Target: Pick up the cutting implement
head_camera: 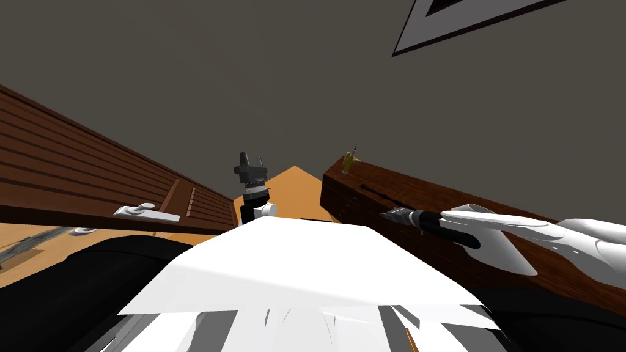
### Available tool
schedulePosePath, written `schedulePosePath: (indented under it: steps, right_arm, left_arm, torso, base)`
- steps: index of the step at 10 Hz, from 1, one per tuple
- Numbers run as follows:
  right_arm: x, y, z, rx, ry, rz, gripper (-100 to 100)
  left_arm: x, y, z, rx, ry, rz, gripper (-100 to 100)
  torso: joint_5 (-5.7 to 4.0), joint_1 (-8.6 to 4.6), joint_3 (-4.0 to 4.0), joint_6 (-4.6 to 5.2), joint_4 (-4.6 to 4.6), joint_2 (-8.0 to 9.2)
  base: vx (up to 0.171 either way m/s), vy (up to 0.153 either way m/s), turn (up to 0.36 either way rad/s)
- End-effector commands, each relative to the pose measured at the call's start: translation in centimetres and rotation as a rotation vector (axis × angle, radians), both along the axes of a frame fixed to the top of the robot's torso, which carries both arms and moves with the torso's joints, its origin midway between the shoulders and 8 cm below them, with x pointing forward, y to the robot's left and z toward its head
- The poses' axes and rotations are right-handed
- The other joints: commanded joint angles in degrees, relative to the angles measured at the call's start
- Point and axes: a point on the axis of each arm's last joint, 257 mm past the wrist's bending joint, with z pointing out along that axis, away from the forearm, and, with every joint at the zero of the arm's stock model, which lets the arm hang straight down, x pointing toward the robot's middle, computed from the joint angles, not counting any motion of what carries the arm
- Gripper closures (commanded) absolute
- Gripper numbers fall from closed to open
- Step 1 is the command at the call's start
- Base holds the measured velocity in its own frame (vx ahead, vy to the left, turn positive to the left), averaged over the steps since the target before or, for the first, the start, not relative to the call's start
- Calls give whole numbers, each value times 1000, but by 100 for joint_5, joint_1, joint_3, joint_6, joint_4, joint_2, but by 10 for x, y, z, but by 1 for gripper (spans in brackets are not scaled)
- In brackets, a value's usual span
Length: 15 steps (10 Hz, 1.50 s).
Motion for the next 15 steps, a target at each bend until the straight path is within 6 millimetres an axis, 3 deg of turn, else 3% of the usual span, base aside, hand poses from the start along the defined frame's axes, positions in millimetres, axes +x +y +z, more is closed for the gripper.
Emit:
schedulePosePath:
  steps: [1, 2, 3, 4, 5, 6, 9, 12, 13, 15]
  right_arm:
    - [1, 0, 1, 3, -4, -4, -100]
    - [-4, -18, 3, -61, 27, 23, -100]
    - [-3, -19, 6, -71, 30, 32, -100]
    - [-9, -34, 7, -125, 60, 58, -100]
    - [-2, -35, 13, -140, 55, 74, -100]
    - [-13, -48, 11, -187, 95, 98, -100]
    - [-15, -62, 17, -251, 136, 148, -100]
    - [-37, -86, 18, -347, 250, 242, -100]
    - [-37, -86, 18, -348, 250, 243, -100]
    - [-56, -93, 13, -370, 321, 288, -100]
  left_arm:
    - [0, 0, 0, 0, 0, 0, 0]
    - [0, 0, 0, 0, 0, 0, 0]
    - [0, 0, 0, 0, 0, 0, 0]
    - [0, 0, 0, 0, 0, 0, 0]
    - [0, 0, 0, 0, 0, 0, 0]
    - [0, 0, 0, 0, 0, 0, 0]
    - [0, 0, 0, 0, 0, 0, 0]
    - [0, 0, 0, 0, 0, 0, 0]
    - [0, 0, 0, 0, 0, 0, 0]
    - [0, 0, 0, 0, 0, 0, 0]
  torso:
    - [0, 0, 0, 0, 0, 0]
    - [0, 2, 2, 0, 1, 4]
    - [1, 0, -3, -4, -1, -6]
    - [-1, -4, -6, -1, -2, -11]
    - [0, -6, -9, -3, -4, -16]
    - [-2, -7, -11, -2, -4, -18]
    - [-2, -6, -13, -2, -6, -23]
    - [-4, -15, -19, -2, -8, -33]
    - [-5, -19, -23, -1, -9, -39]
    - [-3, -6, -19, -1, -8, -33]
  base:
    - [0, 0, 0]
    - [29, -6, 115]
    - [40, -17, 87]
    - [52, -21, 112]
    - [51, -22, 54]
    - [60, -22, 108]
    - [58, -21, 62]
    - [90, -49, 98]
    - [83, -32, 20]
    - [86, -22, 48]
